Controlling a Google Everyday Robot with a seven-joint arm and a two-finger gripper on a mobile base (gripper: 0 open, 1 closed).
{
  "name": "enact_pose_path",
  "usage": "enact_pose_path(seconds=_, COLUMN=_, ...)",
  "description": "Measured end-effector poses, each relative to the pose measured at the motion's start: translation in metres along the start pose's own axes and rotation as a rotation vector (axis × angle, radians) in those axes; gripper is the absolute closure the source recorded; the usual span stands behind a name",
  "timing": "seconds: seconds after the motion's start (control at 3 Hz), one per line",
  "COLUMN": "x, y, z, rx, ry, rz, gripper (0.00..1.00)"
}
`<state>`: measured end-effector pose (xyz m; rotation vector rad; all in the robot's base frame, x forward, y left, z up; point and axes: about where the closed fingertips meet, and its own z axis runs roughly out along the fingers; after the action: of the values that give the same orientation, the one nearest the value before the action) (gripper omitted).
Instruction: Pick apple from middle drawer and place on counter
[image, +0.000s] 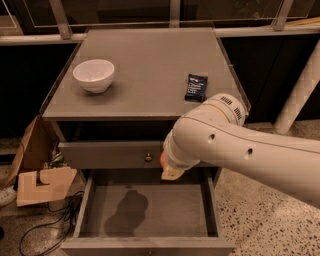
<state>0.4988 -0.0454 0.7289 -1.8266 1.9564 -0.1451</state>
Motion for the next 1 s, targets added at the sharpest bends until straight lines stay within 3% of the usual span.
enact_pose_path(seconds=0.33, x=-0.0064, y=-0.0230, z=-0.0258, rx=0.056, ry=-0.008, rz=-0.013, gripper=1.00)
enact_pose_path(seconds=1.0, x=-0.0053, y=-0.0306, z=-0.0333, rx=0.065, ry=0.011, rz=-0.019, gripper=1.00)
